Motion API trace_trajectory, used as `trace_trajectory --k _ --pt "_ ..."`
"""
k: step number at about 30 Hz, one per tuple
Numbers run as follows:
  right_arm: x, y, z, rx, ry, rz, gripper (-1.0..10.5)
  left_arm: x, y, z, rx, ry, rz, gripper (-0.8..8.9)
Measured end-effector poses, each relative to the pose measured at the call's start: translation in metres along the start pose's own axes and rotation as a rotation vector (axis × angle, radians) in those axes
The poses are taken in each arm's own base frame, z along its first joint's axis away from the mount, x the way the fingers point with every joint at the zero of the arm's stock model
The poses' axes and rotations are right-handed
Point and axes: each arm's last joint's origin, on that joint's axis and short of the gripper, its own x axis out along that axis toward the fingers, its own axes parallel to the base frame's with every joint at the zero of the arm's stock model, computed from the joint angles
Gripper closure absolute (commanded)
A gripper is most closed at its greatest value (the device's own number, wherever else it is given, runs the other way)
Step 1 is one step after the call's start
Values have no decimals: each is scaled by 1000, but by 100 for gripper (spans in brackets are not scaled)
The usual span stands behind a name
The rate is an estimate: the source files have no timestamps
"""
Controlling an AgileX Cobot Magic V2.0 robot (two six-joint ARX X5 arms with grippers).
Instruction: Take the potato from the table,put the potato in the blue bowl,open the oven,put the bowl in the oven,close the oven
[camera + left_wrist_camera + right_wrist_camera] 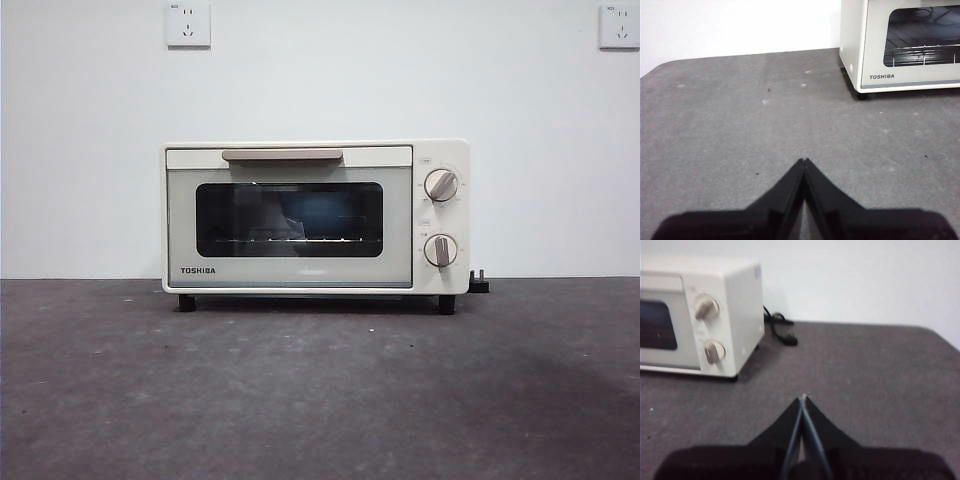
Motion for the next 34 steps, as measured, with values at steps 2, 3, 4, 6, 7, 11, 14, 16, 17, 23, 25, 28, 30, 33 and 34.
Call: trace_trajectory --k 2,3,4,6,7,11,14,16,17,23,25,28,30,33,34 --pt "1 0 -4 6 -12 -1 946 0 0 0 0 2 0 818" --pt "2 0 -6 7 -16 -1 946 0 0 0 0 2 0 817" --pt "2 1 -9 9 -18 -1 946 0 0 0 0 2 0 817" --pt "3 1 -15 10 -17 -2 946 0 0 0 0 2 0 817" --pt "3 1 -19 11 -27 -6 946 0 0 0 0 2 0 817" --pt "2 1 -28 12 -27 -13 946 0 0 0 0 3 0 817" --pt "0 1 -28 5 -32 -26 946 0 0 0 0 4 0 817" --pt "0 1 -30 0 -10 -30 946 0 0 0 0 4 -1 817" --pt "0 1 -32 -2 14 -34 946 0 0 0 0 4 0 817" --pt "0 1 -40 -6 91 -50 946 0 0 0 0 4 0 818" --pt "0 1 -40 -5 91 -51 946 0 0 0 0 4 -1 817" --pt "0 1 -39 -6 90 -50 946 0 0 0 0 5 0 817" --pt "0 1 -39 -6 90 -51 946 0 0 0 0 6 0 817" --pt "0 1 -39 -6 90 -51 946 1 0 0 0 7 0 817" --pt "0 1 -39 -5 90 -51 946 1 0 0 0 7 -1 817"
